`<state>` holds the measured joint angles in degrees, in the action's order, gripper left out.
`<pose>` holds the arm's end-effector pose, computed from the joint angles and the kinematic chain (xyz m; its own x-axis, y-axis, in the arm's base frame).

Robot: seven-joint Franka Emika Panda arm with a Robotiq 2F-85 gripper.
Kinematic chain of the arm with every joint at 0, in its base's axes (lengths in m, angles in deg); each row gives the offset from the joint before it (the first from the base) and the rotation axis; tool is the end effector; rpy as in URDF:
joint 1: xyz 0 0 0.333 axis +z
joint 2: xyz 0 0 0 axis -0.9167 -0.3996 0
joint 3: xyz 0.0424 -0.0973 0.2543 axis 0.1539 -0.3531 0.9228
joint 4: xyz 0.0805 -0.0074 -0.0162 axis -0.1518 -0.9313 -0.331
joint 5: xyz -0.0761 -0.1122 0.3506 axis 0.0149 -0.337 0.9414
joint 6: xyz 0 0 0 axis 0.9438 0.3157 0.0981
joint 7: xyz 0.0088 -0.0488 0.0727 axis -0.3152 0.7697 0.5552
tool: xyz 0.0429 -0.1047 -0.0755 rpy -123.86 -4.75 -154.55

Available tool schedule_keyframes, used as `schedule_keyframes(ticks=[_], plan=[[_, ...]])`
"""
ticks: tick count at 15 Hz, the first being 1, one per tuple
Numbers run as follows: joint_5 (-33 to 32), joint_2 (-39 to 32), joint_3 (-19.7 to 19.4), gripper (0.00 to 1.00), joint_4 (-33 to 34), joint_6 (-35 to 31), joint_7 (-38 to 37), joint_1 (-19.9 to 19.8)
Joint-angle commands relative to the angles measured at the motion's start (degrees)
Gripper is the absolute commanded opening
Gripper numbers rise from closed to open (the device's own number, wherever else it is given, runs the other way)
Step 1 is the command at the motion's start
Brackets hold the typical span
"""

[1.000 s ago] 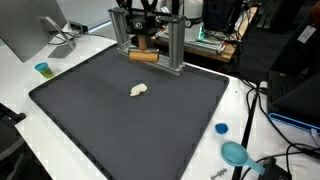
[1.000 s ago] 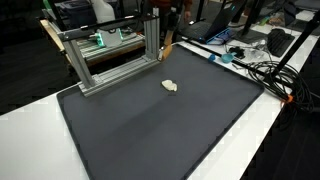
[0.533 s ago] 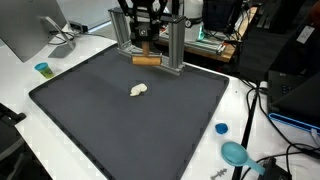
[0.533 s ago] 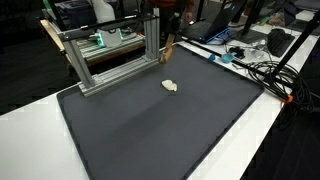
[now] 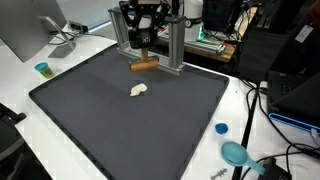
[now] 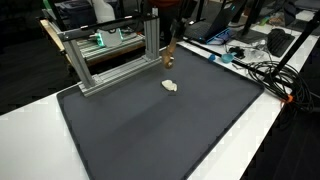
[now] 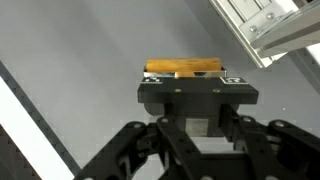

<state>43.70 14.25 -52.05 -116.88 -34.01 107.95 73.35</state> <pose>0.5469 0.1039 0.3568 0.6124 0.7448 -0.2651 0.7891 -0.5962 0.1479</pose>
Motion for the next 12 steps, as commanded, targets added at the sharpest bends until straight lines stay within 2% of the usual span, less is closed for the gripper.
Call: schedule_keyframes(ticks=[1,5,6,8,9,12], plan=[[-2.1,-4.36,0.93,0.22,5.31,2.99,9.75,0.1],[-5.99,-9.59,0.96,0.22,10.26,4.8,19.21,0.42],[-3.36,-6.91,0.83,0.47,6.13,2.37,14.89,0.11],[-4.34,-8.94,0.78,0.47,7.93,2.4,17.26,0.16],[-4.44,-9.47,0.77,0.22,8.43,2.43,17.64,0.17],[-7.57,-10.62,0.13,0.22,7.99,2.89,13.04,1.27]])
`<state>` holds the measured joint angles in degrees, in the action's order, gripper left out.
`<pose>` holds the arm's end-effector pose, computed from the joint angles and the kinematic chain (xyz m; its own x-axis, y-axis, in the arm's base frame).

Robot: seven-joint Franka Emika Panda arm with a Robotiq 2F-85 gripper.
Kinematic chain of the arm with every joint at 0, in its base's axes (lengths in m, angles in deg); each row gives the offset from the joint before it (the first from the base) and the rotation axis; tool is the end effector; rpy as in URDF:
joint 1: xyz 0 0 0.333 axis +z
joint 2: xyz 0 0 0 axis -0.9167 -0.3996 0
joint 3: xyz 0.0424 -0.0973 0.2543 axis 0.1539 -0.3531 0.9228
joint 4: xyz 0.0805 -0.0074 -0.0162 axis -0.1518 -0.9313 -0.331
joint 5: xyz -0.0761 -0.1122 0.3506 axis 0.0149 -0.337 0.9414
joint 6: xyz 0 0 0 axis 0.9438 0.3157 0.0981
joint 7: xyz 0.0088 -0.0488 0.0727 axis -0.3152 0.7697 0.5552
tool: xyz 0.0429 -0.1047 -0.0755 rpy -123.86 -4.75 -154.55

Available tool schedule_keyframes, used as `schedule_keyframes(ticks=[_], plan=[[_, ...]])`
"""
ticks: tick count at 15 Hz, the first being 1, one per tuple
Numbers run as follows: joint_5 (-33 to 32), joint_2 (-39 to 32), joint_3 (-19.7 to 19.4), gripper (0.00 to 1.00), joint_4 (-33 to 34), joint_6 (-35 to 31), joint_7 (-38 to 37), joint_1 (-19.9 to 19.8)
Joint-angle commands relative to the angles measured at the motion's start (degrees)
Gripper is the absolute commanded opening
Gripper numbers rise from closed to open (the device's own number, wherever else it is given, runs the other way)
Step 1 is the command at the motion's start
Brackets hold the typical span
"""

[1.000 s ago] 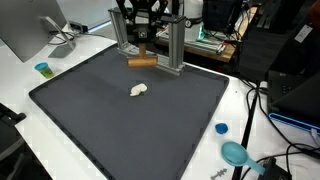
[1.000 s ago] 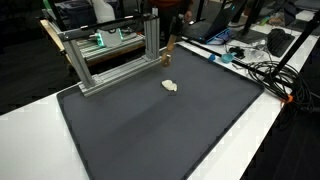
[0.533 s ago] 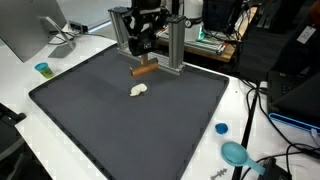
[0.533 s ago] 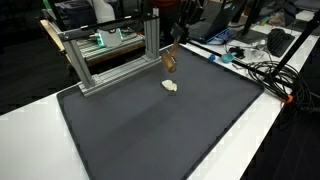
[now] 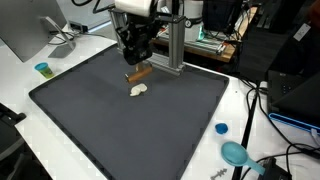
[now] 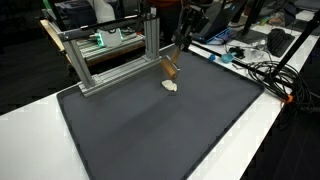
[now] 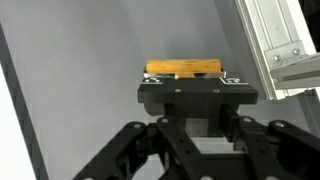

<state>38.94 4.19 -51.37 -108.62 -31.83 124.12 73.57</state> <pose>0.5789 0.1091 0.3185 0.3177 0.8718 -0.3729 0.9447 -0.3246 0.0461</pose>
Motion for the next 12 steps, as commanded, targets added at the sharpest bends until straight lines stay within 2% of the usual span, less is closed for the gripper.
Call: schedule_keyframes(ticks=[1,7,12], plan=[[-3.61,-1.34,-0.51,0.22,-0.38,0.61,-4.49,1.38],[-8.06,-6.3,-0.4,0.22,2.12,1.9,-6.57,3.42],[-11.85,-8.99,0.18,0.22,5.03,3.21,-4.92,4.95]])
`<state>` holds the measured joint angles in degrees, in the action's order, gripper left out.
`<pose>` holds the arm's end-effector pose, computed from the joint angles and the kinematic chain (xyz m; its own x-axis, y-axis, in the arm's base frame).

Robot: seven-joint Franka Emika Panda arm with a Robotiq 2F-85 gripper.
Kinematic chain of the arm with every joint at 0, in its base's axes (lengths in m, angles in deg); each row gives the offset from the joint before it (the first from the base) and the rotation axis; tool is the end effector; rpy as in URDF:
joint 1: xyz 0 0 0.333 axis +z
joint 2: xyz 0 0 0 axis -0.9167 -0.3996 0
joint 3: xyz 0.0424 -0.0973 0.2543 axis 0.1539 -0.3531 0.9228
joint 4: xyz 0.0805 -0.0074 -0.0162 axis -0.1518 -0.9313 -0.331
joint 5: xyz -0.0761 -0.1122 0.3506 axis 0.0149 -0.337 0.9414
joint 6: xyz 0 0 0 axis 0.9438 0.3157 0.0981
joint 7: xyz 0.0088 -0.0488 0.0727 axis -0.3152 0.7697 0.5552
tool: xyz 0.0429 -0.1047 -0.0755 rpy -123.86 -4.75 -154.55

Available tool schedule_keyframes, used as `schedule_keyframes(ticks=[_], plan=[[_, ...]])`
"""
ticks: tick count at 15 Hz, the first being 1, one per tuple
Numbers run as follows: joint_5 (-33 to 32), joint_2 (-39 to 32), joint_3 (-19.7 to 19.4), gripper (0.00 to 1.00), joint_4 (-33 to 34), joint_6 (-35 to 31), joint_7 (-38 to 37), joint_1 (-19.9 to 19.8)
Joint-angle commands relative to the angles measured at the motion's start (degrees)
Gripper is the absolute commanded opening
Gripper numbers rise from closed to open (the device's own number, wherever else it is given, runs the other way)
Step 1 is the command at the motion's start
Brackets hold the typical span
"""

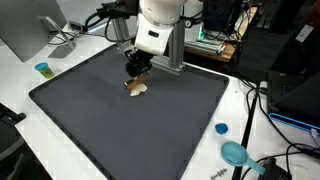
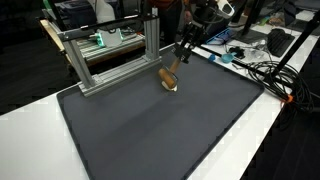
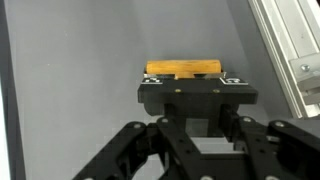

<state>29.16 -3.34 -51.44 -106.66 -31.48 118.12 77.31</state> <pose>0.5825 0.1324 0.2607 0.2661 0.8168 -0.5120 0.9617 -0.2609 0.0836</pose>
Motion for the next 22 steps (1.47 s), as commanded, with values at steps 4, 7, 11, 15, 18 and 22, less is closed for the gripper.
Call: schedule_keyframes(ticks=[4,7,11,15,18,22], plan=[[-1.73,-2.7,1.13,0.22,3.71,3.82,3.15,2.29],[-3.57,-5.81,0.45,0.22,5.6,1.84,3.43,2.63],[-2.31,-9.41,0.28,0.22,8.18,1.29,6.27,0.7],[0.11,-9.55,0.92,0.22,8.03,0.7,10.8,-1.33],[0.29,-10.06,0.2,0.22,8.49,1.54,10.22,-1.84],[3.18,-0.56,0.24,0.22,0.72,-3.06,4.7,-4.62]])
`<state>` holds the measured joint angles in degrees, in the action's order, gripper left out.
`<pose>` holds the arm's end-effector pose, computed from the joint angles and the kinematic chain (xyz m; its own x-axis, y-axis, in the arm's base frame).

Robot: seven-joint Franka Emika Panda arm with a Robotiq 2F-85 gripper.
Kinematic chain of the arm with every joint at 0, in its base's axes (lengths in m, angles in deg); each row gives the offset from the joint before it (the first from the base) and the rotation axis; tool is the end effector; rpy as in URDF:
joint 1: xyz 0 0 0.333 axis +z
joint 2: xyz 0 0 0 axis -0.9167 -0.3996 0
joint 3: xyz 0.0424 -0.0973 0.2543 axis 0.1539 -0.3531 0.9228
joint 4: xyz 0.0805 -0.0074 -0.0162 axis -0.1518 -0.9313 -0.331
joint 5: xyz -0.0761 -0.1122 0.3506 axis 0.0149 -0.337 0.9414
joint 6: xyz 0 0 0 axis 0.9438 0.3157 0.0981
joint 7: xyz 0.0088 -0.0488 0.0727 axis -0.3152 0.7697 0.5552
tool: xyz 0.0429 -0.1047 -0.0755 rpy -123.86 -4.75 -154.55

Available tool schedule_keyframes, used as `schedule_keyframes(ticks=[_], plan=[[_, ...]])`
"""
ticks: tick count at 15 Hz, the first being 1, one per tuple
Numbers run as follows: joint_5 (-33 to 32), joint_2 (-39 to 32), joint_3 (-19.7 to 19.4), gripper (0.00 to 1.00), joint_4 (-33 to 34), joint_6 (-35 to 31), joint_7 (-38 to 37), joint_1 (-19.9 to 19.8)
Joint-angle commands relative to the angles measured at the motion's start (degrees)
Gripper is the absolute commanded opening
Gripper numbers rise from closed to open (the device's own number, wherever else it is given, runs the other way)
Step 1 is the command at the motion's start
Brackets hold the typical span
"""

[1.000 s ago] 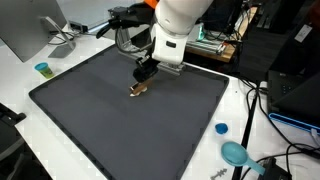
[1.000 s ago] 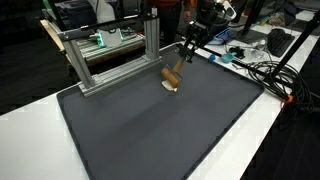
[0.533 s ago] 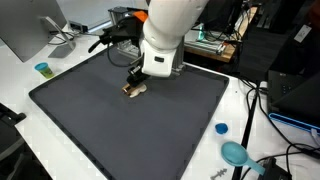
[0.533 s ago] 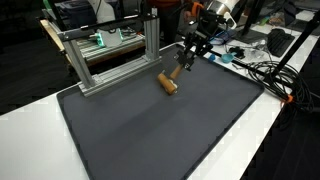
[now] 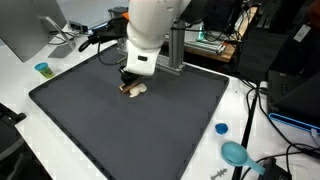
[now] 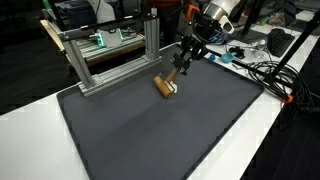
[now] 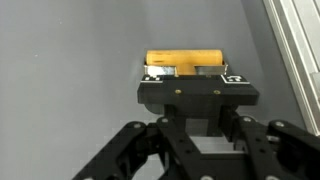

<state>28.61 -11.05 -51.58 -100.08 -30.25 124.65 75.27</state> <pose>0.6053 0.1112 0.2243 0.1765 0.8275 -0.5330 0.9769 -0.2137 -0.0083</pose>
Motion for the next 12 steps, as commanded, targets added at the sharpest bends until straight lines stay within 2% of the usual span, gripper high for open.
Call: schedule_keyframes(ticks=[1,4,6,8,9,10,11,12], plan=[[5.13,11.17,0.66,0.22,-9.56,-6.6,-1.4,-3.77],[6.49,18.97,-0.59,0.22,-16.22,-12.76,-1.51,-5.71],[6.59,23.8,-0.8,0.22,-20.18,-14.17,1.94,-6.82],[6.83,25.91,-1.01,0.22,-23.16,-19.18,5.7,-7.59],[5.84,21.6,-1.55,0.22,-17.48,-14.35,2.63,-6.13],[5.84,22.67,-1.69,0.47,-18.63,-15.06,2.93,-6.22],[5.84,22.7,-1.73,0.47,-18.7,-14.97,2.87,-6.2],[5.84,22.36,-1.71,0.22,-18.61,-14.97,2.8,-6.14]])
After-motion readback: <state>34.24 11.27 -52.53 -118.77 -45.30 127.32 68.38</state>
